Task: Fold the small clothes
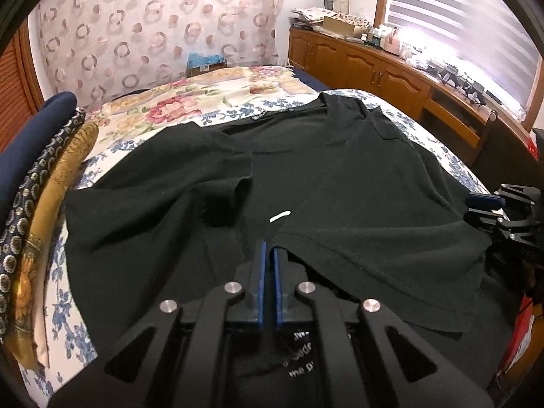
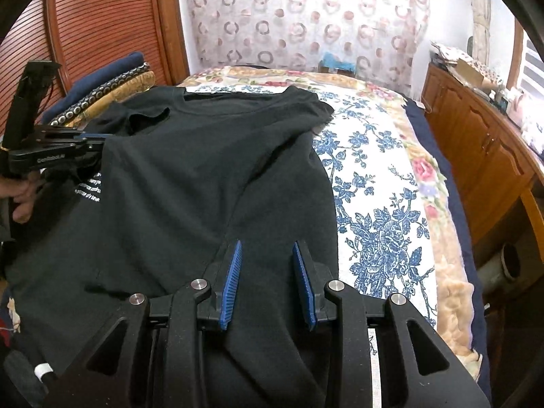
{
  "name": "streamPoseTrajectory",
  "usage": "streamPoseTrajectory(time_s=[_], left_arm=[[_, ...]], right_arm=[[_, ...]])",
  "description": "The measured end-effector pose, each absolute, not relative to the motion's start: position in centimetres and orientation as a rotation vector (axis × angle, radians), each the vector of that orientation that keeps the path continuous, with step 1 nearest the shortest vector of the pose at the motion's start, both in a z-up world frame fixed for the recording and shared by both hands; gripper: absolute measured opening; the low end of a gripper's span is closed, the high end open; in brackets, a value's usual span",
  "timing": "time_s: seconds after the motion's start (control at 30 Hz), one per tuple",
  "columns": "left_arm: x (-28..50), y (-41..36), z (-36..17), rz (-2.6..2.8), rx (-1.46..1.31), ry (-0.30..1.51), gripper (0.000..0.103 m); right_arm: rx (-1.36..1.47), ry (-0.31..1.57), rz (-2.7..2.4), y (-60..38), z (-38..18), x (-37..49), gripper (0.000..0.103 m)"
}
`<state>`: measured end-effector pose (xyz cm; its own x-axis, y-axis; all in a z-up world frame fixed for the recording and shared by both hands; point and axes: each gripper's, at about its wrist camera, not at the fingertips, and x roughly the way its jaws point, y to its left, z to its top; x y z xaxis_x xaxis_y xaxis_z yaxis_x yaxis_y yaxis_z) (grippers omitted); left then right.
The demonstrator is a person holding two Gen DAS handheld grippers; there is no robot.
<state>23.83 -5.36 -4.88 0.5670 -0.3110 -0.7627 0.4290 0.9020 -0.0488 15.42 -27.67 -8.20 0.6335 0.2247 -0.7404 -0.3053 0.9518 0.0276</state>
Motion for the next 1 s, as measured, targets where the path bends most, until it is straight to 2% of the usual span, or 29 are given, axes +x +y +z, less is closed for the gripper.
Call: streamPoseTrajectory(time_s=[0.17, 0.27, 0.3, 0.53, 1.0], left_arm=[[22.6, -5.2, -3.7, -0.454, 0.163, 0.844, 0.009], [21.9, -5.2, -2.9, -0.462, 0.169, 0.826, 0.028], [21.6, -5.0, -2.6, -0.461, 0.167, 0.814, 0.039], [20.2, -1.8, -0.8, -0.398, 0.13, 0.744, 0.055], [20.8, 4.5, -0.9, -0.278, 0.066, 0.772, 0.058]], right_arm=[[-0.078, 0.835, 0.31, -28.0, -8.3, 15.5, 0.03], [-0.07, 0.835, 0.311, -28.1, -8.4, 15.5, 0.03], [-0.068, 0.835, 0.311, -28.1, -8.4, 15.6, 0.03], [-0.058, 0.832, 0.311, -28.3, -8.3, 15.5, 0.03], [-0.052, 0.834, 0.311, -28.3, -8.4, 15.6, 0.031]])
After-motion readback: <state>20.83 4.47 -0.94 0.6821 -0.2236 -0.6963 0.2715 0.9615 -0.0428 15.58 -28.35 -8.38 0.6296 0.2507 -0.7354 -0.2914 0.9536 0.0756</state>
